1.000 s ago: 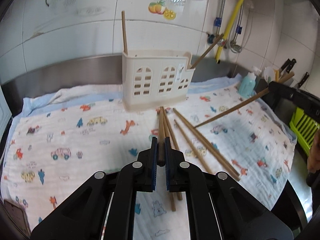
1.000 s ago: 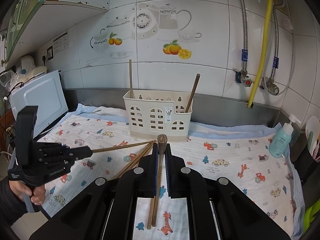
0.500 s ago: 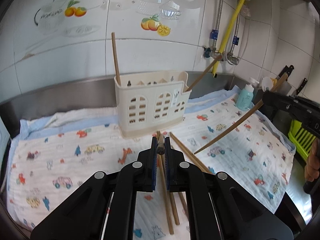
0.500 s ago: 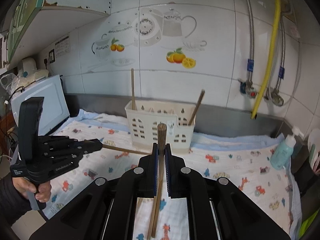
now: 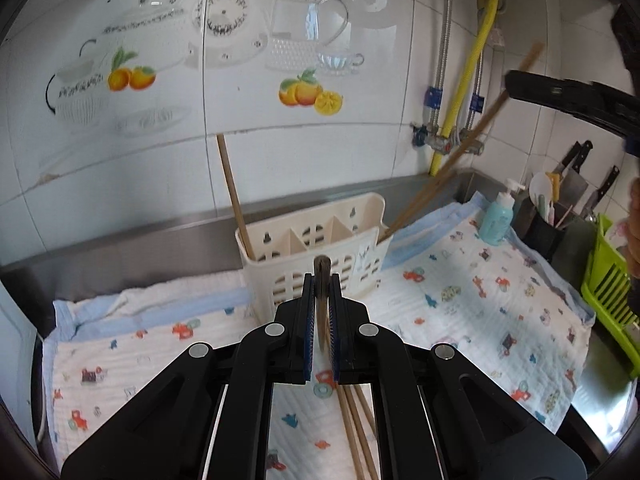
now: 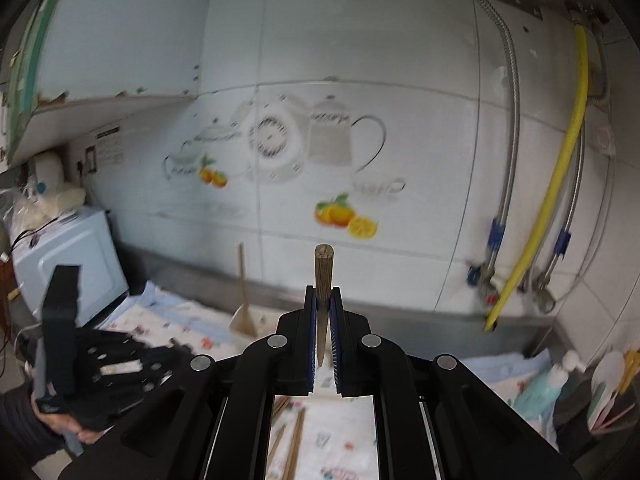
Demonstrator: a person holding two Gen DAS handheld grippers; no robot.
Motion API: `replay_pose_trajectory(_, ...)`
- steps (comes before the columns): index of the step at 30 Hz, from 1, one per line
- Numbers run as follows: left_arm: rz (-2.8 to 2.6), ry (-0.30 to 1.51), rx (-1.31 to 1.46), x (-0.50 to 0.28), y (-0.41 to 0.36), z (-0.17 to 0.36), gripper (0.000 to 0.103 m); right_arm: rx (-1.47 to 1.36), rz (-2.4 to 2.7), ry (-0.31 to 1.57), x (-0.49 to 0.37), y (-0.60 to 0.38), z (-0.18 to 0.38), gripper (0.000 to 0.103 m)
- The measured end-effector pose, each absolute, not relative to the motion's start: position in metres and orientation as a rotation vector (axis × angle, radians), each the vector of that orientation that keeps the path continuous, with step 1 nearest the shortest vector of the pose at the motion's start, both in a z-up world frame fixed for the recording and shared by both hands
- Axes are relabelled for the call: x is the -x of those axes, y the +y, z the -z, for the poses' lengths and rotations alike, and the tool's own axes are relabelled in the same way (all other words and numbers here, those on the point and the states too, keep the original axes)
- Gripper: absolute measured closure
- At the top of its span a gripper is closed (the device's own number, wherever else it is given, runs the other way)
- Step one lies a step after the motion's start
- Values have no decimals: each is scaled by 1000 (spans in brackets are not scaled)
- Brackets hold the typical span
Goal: Organize utensils
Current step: 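Lift the left tool's chopstick into the white holder while the right tool inserts its chopstick, then open the left tool releasing its chopstick while the right tool releases its chopstick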
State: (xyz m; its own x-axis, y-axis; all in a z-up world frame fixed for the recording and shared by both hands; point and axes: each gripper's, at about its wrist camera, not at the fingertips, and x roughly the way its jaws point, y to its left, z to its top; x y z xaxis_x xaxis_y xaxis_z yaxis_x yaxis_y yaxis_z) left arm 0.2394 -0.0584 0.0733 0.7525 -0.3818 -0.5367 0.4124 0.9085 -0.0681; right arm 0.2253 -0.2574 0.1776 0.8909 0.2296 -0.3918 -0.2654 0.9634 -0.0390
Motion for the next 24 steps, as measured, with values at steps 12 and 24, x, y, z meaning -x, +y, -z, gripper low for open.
replay_pose_trajectory(12, 433, 432, -66, -243, -55, -149, 98, 104, -194, 526, -297, -254, -135, 96)
replay_pose_trajectory(24, 330, 284, -74, -281, -68, -196, 98, 101, -190, 588, -312, -257, -103, 96)
